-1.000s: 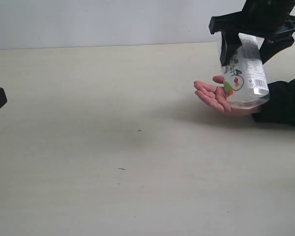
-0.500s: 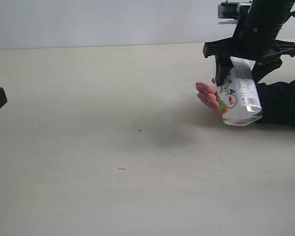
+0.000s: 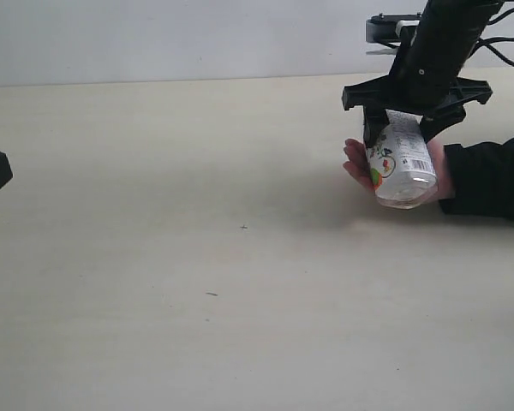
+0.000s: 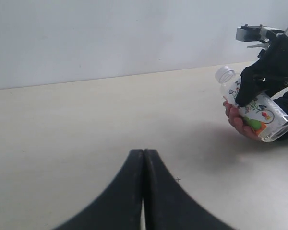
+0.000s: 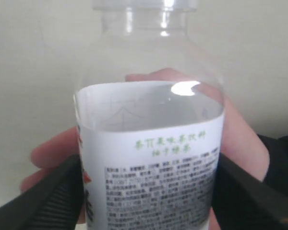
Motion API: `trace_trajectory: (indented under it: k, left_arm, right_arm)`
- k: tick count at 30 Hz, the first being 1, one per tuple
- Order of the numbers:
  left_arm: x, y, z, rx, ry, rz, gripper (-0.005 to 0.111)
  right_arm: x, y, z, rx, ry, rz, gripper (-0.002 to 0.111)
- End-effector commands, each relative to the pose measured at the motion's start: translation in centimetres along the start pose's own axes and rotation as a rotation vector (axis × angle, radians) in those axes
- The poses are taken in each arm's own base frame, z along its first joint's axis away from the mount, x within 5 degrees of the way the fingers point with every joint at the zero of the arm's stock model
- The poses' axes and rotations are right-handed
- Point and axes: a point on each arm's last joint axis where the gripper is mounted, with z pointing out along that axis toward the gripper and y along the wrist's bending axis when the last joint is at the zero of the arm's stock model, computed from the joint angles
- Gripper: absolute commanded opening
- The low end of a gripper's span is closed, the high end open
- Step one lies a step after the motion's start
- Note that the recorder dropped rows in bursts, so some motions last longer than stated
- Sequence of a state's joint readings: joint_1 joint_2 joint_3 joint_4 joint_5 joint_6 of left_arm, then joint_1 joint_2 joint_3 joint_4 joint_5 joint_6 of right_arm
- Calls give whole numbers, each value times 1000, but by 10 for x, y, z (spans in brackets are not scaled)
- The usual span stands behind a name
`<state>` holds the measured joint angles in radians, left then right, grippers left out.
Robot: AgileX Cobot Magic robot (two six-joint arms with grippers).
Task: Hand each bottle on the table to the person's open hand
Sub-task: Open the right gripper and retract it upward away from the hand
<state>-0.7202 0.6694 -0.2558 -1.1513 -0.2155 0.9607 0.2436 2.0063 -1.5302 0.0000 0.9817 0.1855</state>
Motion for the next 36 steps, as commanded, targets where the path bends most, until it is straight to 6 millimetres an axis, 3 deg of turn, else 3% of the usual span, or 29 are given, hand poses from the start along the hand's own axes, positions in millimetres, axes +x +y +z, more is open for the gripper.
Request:
trace_trajectory:
  k: [1,4,10,15,18,22,28,36]
  left_arm:
    - [0,1,-1,-4,-4,2,0]
    - [0,1,-1,-4,-4,2,0]
    - [0,1,-1,-4,-4,2,0]
    - [0,1,-1,-4,-4,2,0]
    - [0,1,-1,-4,-4,2,0]
    - [0,1,-1,-4,-4,2,0]
    - [0,1,-1,-4,-4,2,0]
    - [0,1,-1,-4,-4,2,0]
  right_arm:
    - [-2,-1,-2,15,-26,-22,72]
    - [-3,-1,-7,13,-41,-40,82]
    - [-4,-1,-31,2,-112,-42,82]
    - [-1,-2,-65,3,-198,-103,81]
    - [4,-3,-90,1,-252,-144,74]
    - [19,-2,-118,-47,-325,-188,46]
    - [62,2,-152,-213,-577,-177,0]
    - [158,-16,-157,-275,-961,-145,0]
